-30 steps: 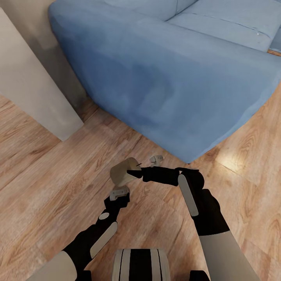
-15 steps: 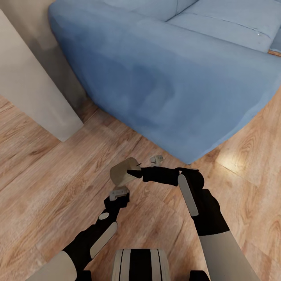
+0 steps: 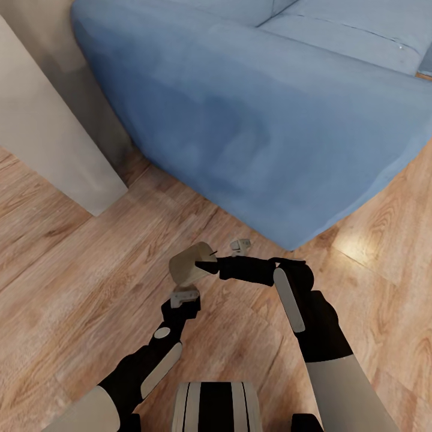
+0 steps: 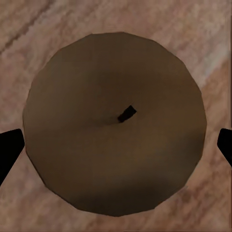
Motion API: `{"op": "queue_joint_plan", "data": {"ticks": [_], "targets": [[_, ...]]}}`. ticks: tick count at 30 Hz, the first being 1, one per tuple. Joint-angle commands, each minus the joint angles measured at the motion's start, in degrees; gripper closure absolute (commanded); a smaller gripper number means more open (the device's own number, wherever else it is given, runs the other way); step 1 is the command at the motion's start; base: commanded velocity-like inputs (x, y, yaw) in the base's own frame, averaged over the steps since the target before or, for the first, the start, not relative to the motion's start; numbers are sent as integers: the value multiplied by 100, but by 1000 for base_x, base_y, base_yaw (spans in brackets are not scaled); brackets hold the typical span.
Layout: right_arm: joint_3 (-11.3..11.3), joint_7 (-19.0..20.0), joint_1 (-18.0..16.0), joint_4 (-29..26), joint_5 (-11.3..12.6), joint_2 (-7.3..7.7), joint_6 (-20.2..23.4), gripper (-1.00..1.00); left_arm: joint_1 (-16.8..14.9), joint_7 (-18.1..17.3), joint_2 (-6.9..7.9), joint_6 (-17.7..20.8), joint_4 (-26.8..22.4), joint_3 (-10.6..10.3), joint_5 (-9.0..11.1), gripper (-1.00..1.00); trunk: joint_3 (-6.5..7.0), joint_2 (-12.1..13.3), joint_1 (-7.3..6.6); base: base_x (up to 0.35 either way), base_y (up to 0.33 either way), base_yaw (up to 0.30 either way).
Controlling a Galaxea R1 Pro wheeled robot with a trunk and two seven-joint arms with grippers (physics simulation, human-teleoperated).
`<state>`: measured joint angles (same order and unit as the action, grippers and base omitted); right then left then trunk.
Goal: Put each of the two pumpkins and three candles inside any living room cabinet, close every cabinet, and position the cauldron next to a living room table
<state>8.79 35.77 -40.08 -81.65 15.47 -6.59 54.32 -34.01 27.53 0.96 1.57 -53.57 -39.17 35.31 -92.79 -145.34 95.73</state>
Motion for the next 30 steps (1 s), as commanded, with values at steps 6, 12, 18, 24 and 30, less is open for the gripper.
{"op": "queue_joint_plan", "data": {"ticks": [6,12,18,24,30], "targets": [[14,-10,0,-7,-35,13,-1,100,57,33,109,-10,-107,45,-33,-100,-44,-3,6,0,0,0],[17,-17,0,8,-52,9,0,100,153,33,177,-17,8,82,-33,-100,-44,-3,6,0,0,0],[9,-18,0,9,-53,9,0,100,166,33,184,-17,13,85,-33,-100,-44,-3,6,4,0,0],[9,-18,0,9,-53,9,0,100,167,25,182,-17,7,80,-33,-100,-44,-3,6,113,0,0],[9,-18,0,9,-53,9,0,100,167,24,177,-17,5,72,-33,-100,-44,-3,6,18,0,0]]}}
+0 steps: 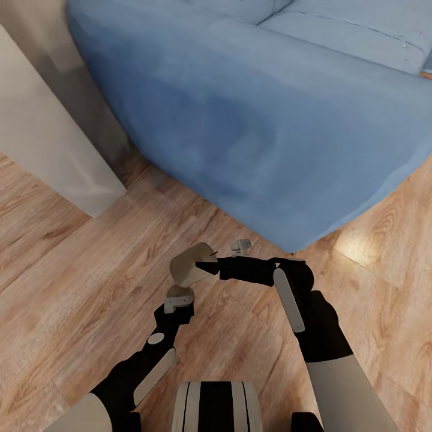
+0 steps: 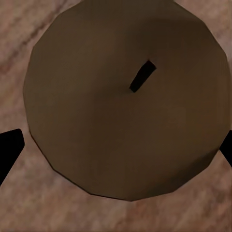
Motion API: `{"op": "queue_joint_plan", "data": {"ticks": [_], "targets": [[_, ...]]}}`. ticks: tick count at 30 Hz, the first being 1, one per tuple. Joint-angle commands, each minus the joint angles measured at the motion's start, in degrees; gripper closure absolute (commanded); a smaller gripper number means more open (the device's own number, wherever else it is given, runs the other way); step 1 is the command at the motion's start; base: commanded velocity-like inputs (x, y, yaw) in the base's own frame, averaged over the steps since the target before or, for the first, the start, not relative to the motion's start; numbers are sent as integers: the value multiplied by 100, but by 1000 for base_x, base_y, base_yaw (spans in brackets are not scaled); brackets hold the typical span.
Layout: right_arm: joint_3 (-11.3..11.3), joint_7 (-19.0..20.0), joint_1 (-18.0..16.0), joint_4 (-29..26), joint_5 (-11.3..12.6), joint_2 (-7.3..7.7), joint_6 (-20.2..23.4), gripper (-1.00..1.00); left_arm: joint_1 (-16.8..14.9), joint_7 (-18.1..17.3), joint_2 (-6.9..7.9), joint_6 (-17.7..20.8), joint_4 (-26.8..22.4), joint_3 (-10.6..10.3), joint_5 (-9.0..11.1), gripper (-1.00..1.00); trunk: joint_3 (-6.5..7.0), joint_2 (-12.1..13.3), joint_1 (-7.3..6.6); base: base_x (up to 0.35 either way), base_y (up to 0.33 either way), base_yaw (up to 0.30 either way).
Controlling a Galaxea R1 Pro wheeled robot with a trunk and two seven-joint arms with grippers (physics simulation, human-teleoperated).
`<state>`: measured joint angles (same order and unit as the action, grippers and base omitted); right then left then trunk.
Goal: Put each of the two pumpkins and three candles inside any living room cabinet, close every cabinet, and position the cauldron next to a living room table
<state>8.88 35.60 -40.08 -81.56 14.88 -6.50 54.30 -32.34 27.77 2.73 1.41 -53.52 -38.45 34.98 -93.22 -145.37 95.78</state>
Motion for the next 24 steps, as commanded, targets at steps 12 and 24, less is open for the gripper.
{"op": "queue_joint_plan", "data": {"ticks": [12,24], "targets": [[0,0,0,0,6,0,2,100,0,-8,-1,0,-3,9,0,-100,0,0,0,66,0,0],[0,0,0,0,6,7,2,100,0,0,23,0,-228,-14,-9,-100,0,0,0,38,0,0]]}}
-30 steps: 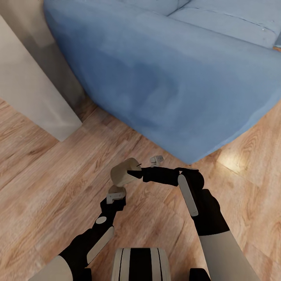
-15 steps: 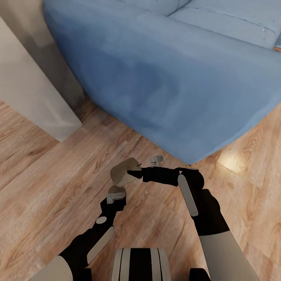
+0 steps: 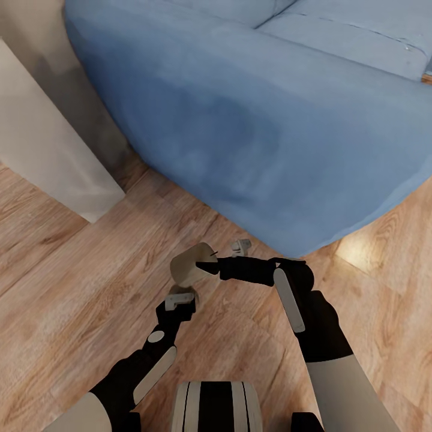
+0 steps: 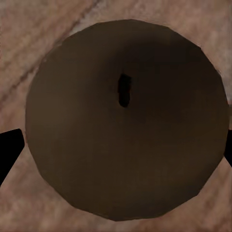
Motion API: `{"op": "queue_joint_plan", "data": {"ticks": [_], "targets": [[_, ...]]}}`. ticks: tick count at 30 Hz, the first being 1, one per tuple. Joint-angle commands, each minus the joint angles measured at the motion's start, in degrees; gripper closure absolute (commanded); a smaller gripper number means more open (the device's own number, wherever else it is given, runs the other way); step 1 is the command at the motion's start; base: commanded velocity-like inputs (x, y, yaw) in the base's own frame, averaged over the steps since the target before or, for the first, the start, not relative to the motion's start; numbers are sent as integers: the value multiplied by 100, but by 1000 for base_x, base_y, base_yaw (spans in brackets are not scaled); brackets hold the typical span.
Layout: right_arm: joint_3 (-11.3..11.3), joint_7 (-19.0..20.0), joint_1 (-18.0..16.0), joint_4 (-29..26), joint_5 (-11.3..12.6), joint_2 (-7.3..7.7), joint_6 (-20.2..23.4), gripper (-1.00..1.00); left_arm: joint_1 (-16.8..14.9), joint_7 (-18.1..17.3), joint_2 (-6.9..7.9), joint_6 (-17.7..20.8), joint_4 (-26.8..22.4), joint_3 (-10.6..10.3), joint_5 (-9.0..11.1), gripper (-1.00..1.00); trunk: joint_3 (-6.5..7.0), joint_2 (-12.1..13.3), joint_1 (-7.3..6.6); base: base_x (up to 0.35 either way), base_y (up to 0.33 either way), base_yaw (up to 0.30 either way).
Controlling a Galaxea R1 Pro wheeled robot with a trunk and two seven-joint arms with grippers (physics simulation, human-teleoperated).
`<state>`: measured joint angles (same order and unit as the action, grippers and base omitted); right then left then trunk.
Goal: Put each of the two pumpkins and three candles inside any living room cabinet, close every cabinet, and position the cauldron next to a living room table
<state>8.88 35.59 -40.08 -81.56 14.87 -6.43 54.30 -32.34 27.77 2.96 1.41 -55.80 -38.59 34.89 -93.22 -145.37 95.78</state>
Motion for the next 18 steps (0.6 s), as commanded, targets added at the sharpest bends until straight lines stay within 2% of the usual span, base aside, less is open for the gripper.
{"op": "queue_joint_plan", "data": {"ticks": [1,2,12,13,15,18], "targets": [[0,0,0,0,7,0,2,100,0,0,1,0,0,-3,0,-100,0,0,0,0,0,0],[0,0,0,0,7,1,2,100,0,0,2,0,1,-5,0,100,0,0,0,0,0,0],[-8,0,0,0,7,1,2,100,12,0,14,0,-30,-8,0,100,0,0,0,0,0,0],[-8,0,0,0,7,1,2,100,14,0,31,0,-55,-10,0,100,0,0,0,0,0,0],[-9,0,0,0,7,1,2,100,23,3,165,0,-224,-26,0,100,0,0,0,0,0,0],[-9,0,0,0,7,1,2,100,39,7,252,0,-410,-33,0,100,0,0,0,0,0,0]]}}
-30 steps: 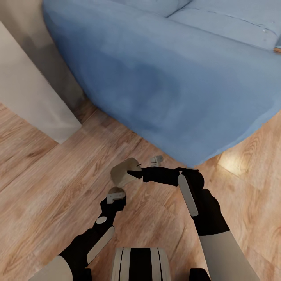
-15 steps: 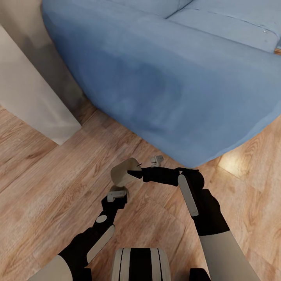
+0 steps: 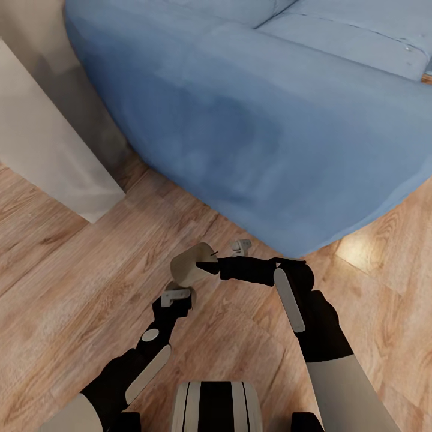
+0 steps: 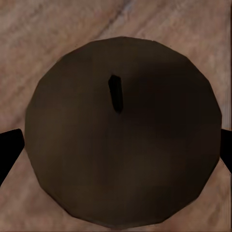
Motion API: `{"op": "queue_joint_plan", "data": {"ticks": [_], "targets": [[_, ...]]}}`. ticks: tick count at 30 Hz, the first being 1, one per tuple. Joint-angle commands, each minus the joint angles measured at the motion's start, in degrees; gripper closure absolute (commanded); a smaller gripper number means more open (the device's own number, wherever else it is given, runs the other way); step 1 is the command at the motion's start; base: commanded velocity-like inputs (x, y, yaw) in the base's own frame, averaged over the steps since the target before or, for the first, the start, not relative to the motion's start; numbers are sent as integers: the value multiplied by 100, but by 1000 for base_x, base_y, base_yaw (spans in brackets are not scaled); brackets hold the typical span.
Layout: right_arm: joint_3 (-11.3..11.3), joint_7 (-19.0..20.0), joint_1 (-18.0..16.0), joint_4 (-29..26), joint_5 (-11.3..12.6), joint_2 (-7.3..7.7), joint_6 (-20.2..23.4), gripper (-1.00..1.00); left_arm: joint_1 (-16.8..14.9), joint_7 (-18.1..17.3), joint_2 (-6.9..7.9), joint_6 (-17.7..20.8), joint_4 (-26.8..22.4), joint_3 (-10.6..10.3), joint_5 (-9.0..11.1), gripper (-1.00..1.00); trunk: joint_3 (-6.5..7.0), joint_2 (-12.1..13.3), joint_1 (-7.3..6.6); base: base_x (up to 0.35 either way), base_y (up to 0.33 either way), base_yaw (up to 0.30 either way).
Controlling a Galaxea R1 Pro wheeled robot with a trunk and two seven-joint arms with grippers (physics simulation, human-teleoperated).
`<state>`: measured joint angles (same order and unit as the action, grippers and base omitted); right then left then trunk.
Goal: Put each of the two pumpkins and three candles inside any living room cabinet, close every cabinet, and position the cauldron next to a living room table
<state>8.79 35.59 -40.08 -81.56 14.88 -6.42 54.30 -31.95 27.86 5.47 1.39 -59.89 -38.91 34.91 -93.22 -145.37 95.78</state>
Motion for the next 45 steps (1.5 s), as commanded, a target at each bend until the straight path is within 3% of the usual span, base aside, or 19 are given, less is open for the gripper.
{"op": "queue_joint_plan", "data": {"ticks": [1,12,19,39,45], "targets": [[0,0,0,0,6,0,2,100,4,0,12,2,-32,-1,-2,100,0,0,0,0,0,0],[0,8,0,0,6,7,2,100,83,1,43,9,-416,-2,-2,100,0,0,0,0,0,0],[0,9,0,0,6,9,2,100,130,6,222,30,-657,-11,-2,100,0,0,0,0,0,0],[-21,30,0,-9,14,22,2,100,172,248,244,55,-714,-11,-2,100,0,0,0,0,0,0],[-96,32,0,-9,22,123,2,100,172,268,248,58,-696,-6,-2,100,0,0,0,0,0,0]]}}
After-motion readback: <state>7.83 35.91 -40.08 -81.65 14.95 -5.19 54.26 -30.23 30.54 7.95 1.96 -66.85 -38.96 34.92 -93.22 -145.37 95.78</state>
